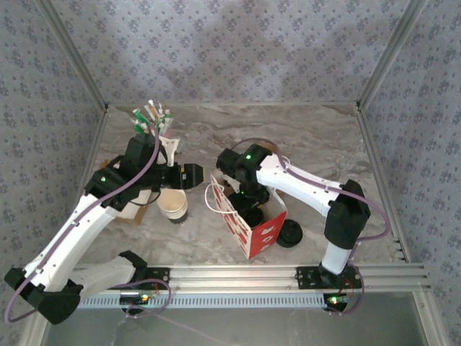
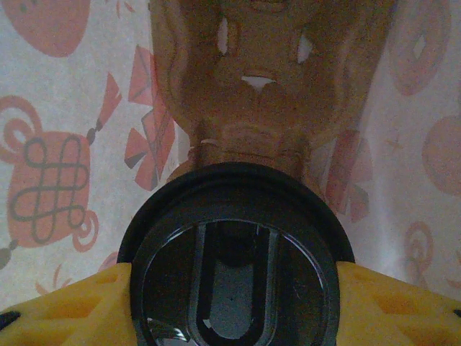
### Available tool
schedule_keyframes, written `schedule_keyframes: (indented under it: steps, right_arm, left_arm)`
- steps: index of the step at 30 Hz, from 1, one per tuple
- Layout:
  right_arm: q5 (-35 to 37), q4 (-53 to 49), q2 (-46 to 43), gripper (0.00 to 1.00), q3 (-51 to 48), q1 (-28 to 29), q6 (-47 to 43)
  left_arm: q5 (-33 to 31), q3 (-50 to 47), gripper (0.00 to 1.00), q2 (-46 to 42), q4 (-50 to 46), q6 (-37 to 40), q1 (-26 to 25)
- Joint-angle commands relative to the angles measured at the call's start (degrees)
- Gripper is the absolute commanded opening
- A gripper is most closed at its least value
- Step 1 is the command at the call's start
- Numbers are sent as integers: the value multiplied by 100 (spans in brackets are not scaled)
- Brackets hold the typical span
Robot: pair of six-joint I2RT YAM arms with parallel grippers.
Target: Pack the takeout coffee
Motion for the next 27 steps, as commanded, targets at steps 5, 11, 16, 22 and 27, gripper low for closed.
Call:
schedule_keyframes:
  steps: [5, 11, 16, 22, 27]
  right_arm:
    - [34, -2, -193, 61, -212, 38, -2]
    - [-13, 65, -194, 61, -287, 29, 18]
    - [-29, 159, -236, 61, -349, 22, 9]
    - [-32, 236, -265, 61, -402, 21, 9]
    - [-41, 236, -272, 61, -385, 21, 2]
  left_arm:
    - [29, -15, 68, -148, 78, -38, 45]
    - [-1, -15, 68, -173, 51, -39, 44]
    - [-15, -14, 68, -183, 43, -39, 44]
    - [-26, -15, 68, -188, 27, -30, 42]
    - [-33, -14, 68, -187, 12, -22, 47]
